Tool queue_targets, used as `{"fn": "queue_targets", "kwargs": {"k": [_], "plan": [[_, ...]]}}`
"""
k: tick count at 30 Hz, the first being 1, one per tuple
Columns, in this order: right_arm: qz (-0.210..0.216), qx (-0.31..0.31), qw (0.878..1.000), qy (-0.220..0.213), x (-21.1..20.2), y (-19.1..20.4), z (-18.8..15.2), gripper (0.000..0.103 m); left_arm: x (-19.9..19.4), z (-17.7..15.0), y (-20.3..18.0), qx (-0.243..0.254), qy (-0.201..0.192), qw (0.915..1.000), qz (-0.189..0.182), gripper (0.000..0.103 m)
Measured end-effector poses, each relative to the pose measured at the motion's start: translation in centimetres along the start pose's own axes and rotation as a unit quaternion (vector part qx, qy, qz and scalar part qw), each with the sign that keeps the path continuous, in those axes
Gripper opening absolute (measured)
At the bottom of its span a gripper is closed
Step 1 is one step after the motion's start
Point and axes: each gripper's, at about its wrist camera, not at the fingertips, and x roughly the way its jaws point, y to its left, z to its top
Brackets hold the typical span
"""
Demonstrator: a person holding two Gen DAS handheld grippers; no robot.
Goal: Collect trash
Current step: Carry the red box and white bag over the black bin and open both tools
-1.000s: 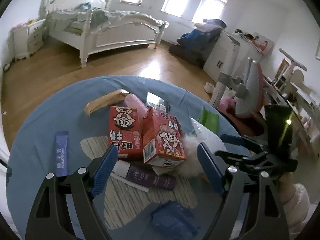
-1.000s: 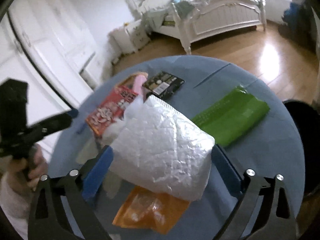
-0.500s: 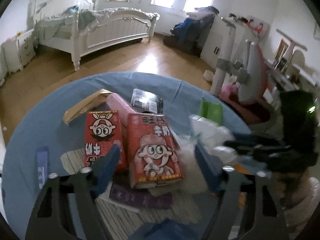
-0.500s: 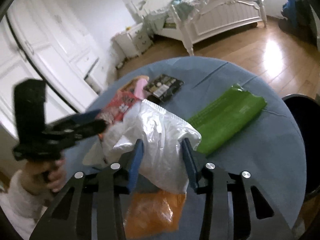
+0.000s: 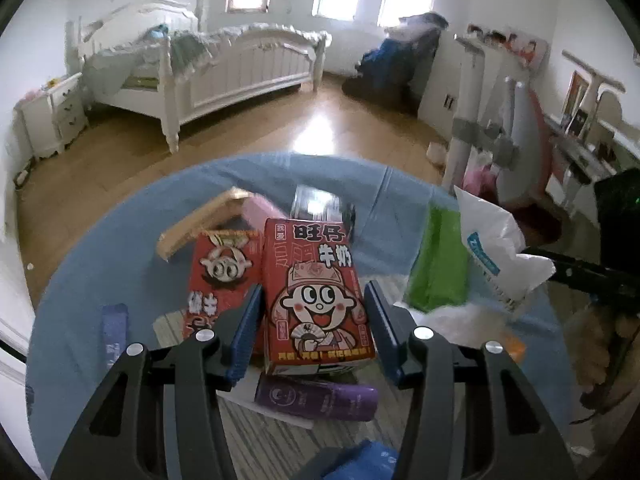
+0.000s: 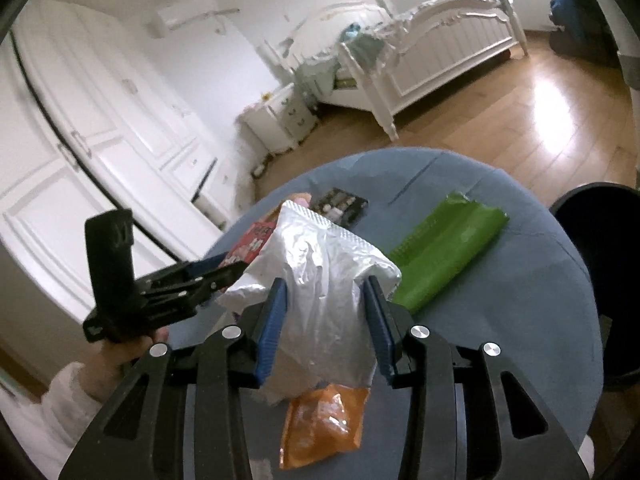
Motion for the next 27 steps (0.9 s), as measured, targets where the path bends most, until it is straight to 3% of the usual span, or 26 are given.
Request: {"fn": "queue_targets", "kwargs": {"k": [5, 12, 18, 27], "plan": [[0.035, 0.022, 0.998, -0.047, -2.8, -1.2, 1.1, 0.040, -2.5, 1.8, -0.8, -0.017, -0.031, 0.9990, -0.028, 0.051], [-0.016, 0.026, 0.991, -0.128, -8.2, -3.5, 2.5, 0.040, -2.8, 6.0, -5.8, -0.006, -0.050, 0.9949, -0.088, 0.051], [-0.067, 0.071, 0.981, -0.169, -12.4, -8.6, 2.7, 0.040, 0.6, 9.4, -11.7, -0.002, -0.050, 0.9852, -0.164, 0.051], [-0.118, 0.145, 0.967, -0.174, -14.5, -17.3, 0.7, 0.041, 9.1, 10.5, -19.4, 0.011, 0.019, 0.9751, -0.220, 0.051]]}}
